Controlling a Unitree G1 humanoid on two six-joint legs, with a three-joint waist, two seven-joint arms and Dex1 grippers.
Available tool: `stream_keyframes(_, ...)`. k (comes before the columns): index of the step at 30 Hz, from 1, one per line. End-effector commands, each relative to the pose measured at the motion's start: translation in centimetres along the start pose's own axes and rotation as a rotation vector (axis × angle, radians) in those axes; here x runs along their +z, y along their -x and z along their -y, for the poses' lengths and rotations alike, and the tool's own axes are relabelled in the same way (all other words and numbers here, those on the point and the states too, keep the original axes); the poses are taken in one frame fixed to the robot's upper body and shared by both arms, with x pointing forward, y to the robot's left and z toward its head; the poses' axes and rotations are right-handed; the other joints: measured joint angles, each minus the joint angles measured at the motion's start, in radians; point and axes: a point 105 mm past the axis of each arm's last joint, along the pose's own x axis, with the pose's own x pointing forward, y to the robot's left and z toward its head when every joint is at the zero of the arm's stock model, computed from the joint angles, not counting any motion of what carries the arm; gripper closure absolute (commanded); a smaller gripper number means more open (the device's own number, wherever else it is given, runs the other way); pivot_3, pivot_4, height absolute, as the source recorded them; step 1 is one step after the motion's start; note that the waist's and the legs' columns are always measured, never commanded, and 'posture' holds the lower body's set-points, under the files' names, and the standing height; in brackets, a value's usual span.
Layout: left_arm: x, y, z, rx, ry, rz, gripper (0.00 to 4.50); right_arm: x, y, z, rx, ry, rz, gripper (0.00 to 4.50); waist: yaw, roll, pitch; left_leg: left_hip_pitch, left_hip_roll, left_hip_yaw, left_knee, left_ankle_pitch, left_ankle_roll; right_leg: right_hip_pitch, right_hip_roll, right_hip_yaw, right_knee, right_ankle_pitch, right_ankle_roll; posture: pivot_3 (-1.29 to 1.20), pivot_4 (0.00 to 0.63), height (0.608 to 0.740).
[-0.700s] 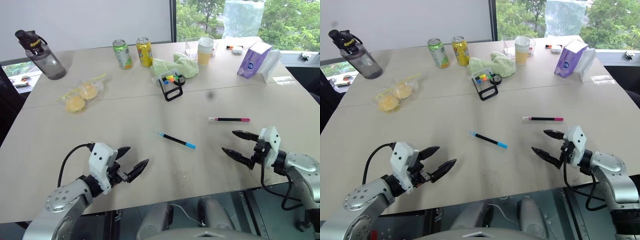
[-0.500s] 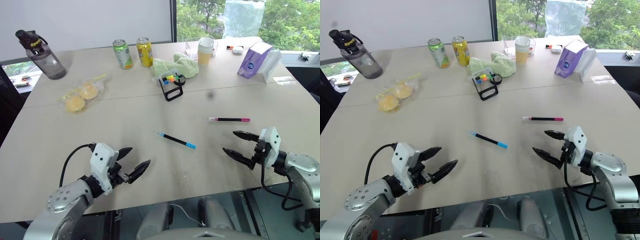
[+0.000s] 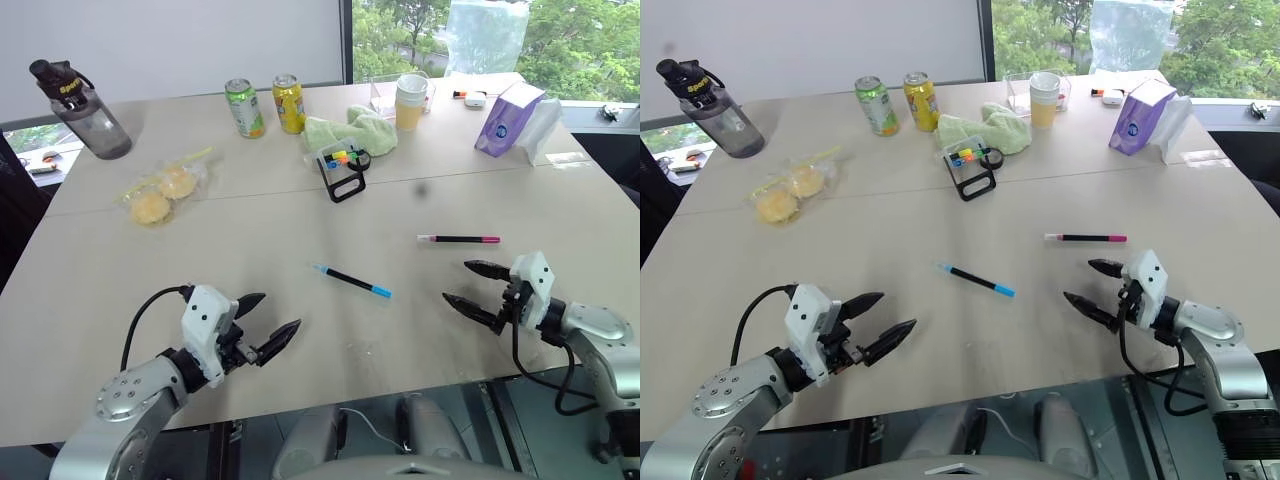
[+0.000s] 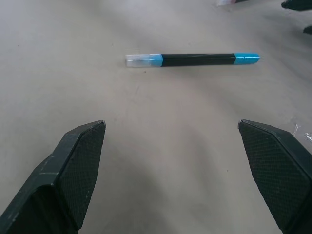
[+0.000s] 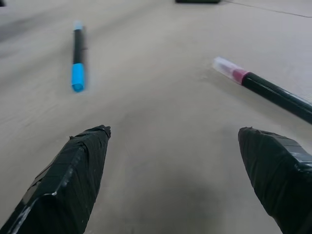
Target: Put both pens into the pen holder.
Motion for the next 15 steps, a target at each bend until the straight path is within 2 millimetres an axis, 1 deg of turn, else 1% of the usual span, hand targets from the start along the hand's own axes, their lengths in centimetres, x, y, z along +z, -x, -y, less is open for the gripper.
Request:
stream_keyframes(1, 0.5, 0.0, 0.2, -0.003, -0.031, 0.023, 0.0, 1.0, 0.1, 0.6, 0.0, 0.029, -0.002, 0.02, 0.001, 0.0, 0.0, 0.0, 0.0, 0.0, 0.0, 0.0, 0.0, 0.0, 0.0, 0.0, 0.0, 0.0, 0.0, 0.0, 0.15, 0.74)
stream_keyframes(2, 0.6, 0.0, 0.2, -0.004, -0.033, 0.027, 0.0, 0.8, 0.1, 0.8, 0.0, -0.002, -0.023, 0.02, 0.002, 0.0, 0.0, 0.0, 0.0, 0.0, 0.0, 0.0, 0.0, 0.0, 0.0, 0.0, 0.0, 0.0, 0.0, 0.0, 0.15, 0.74)
stream_keyframes(4, 1.1, 0.0, 0.2, -0.022, -0.032, 0.047, 0.0, 1.5, 0.0, 0.9, 0.03, 0.033, -0.024, 0.02, 0.002, 0.0, 0.0, 0.0, 0.0, 0.0, 0.0, 0.0, 0.0, 0.0, 0.0, 0.0, 0.0, 0.0, 0.0, 0.0, 0.15, 0.74)
stream_keyframes(6, 1.8, 0.2, 0.6, -0.073, -0.032, 0.071, 0.0, 2.4, -0.3, 0.9, 0.079, 0.067, -0.035, 0.02, 0.001, 0.001, 0.001, 0.0, 0.0, 0.0, 0.0, 0.0, 0.0, 0.0, 0.0, 0.0, 0.0, 0.0, 0.0, 0.0, 0.15, 0.74)
stream_keyframes(7, 2.0, 0.3, 1.0, -0.114, -0.029, 0.075, 0.0, 2.9, -0.4, 1.1, 0.093, 0.081, -0.04, 0.02, -0.001, 0.001, 0.001, 0.0, 0.0, 0.0, 0.0, 0.0, 0.0, 0.0, 0.0, 0.0, 0.0, 0.0, 0.0, 0.0, 0.15, 0.74)
stream_keyframes(9, 2.8, 1.1, 2.7, -0.267, -0.028, 0.085, 0.0, 4.2, -1.0, 1.7, 0.125, 0.118, -0.05, 0.02, -0.006, 0.002, 0.002, 0.0, 0.0, 0.0, 0.0, 0.0, 0.0, 0.0, 0.0, -0.001, 0.0, 0.0, 0.0, 0.0, 0.15, 0.74)
stream_keyframes(10, 3.3, 1.3, 3.2, -0.325, -0.022, 0.09, 0.0, 4.4, -1.3, 2.0, 0.141, 0.15, -0.085, 0.02, -0.01, 0.002, 0.002, 0.0, 0.0, 0.0, 0.0, 0.0, 0.0, 0.0, 0.0, -0.001, 0.0, 0.0, 0.0, 0.0, 0.15, 0.74)
stream_keyframes(12, 4.5, 1.8, 3.8, -0.415, -0.015, 0.102, 0.0, 4.6, -1.8, 2.7, 0.177, 0.198, -0.148, 0.02, -0.009, 0.002, 0.003, 0.0, 0.0, 0.001, 0.0, 0.0, 0.0, 0.0, 0.0, -0.001, 0.0, 0.0, 0.0, 0.0, 0.15, 0.74)
stream_keyframes(15, 6.6, 2.3, 4.0, -0.502, -0.023, 0.136, 0.0, 5.4, -2.5, 4.0, 0.205, 0.234, -0.186, 0.02, -0.008, 0.002, 0.003, -0.001, 0.0, -0.001, 0.0, 0.0, 0.0, 0.0, 0.0, -0.002, -0.001, 0.0, 0.0, 0.0, 0.15, 0.74)
